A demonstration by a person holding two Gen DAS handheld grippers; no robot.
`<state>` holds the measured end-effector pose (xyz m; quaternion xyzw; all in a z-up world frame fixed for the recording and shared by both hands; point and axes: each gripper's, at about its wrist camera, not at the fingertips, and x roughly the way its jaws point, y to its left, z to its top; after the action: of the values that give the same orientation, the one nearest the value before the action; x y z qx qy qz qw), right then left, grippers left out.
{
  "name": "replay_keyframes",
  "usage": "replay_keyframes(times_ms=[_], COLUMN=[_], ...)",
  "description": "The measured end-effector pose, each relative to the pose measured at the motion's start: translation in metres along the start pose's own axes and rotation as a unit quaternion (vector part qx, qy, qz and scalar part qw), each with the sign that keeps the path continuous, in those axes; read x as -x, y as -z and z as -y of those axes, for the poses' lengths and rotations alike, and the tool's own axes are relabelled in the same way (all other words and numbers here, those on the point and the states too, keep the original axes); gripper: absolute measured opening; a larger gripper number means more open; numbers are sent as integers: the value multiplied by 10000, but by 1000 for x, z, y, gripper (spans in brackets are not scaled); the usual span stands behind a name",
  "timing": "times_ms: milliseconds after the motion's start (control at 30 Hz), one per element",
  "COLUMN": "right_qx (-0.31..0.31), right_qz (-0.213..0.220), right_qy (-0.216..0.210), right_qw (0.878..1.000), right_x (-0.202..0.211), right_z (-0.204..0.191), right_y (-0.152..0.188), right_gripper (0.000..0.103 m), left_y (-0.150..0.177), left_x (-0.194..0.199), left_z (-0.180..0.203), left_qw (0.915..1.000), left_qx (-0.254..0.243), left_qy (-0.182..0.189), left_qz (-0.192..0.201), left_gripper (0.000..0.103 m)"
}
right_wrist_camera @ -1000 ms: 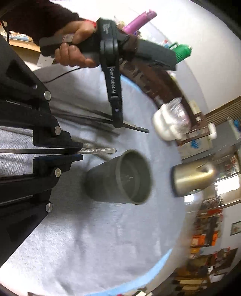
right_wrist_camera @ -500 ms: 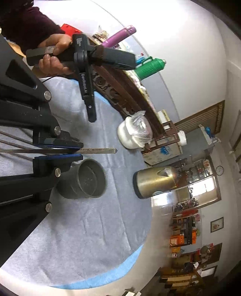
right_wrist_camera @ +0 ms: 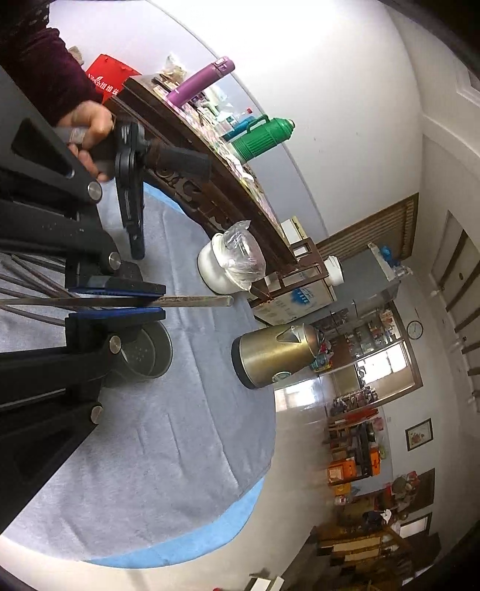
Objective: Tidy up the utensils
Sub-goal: 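Lift the held chopsticks upright toward the grey holder cup with both tools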
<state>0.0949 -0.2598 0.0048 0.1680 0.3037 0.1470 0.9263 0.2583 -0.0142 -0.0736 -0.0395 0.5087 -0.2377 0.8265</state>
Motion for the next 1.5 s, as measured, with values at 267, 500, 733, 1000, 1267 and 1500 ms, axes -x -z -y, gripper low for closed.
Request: replay_keyframes(times_ms=[267, 500, 733, 1000, 1267, 1500], right_qx=[-205, -356, -357, -335, -361, -289], right_qz=[-17, -108, -107, -101, -111, -58], right_qy=[-18, -97, -233, -114, -132, -66], right_qw=[9998, 9993, 9990, 9993, 9992, 9995], right_x=[-2, -13, -21, -11, -17, -12], right_z=[16, 32, 24, 25, 21, 19], right_y=[-2, -3, -2, -3, -1, -3], right_gripper=[6, 6, 6, 6, 6, 6], left_y=[-22, -10, 11, 14, 21, 16], left_x=[-54, -49, -59, -57, -57, -67], left_z=[2, -42, -40, -36, -32, -32], left_qw=[9986, 9966, 9948, 9947, 9944, 9952], left_qx=[36, 550, 468, 522, 409, 461], left_qy=[-134, -328, -376, -175, -160, -130], left_qz=[-502, -515, -817, -864, -956, -856], left_gripper=[10, 10, 10, 11, 12, 11])
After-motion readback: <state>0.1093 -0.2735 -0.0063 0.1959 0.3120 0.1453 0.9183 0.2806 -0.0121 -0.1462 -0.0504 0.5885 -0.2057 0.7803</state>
